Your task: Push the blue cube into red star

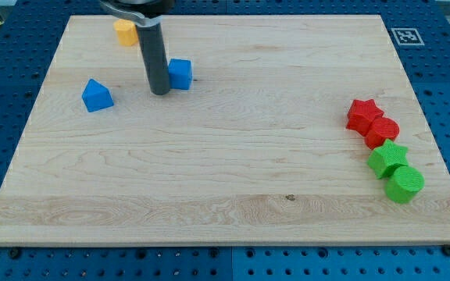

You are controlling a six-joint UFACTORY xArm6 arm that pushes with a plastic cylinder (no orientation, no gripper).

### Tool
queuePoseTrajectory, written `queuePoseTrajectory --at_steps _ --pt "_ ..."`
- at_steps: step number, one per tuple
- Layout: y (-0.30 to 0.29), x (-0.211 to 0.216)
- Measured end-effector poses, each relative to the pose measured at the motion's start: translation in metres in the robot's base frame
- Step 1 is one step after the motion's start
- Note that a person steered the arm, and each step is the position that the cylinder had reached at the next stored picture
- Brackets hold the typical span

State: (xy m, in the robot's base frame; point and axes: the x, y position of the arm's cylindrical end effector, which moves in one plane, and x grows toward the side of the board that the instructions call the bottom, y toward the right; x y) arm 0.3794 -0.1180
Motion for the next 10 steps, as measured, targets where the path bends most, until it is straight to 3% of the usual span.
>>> queuePoseTrajectory --at_steps 1,3,7,10 --pt "-0.023 -0.004" --pt "-0.013 -0.036" --pt "0.038 -0.004" --pt "0.073 -0.018"
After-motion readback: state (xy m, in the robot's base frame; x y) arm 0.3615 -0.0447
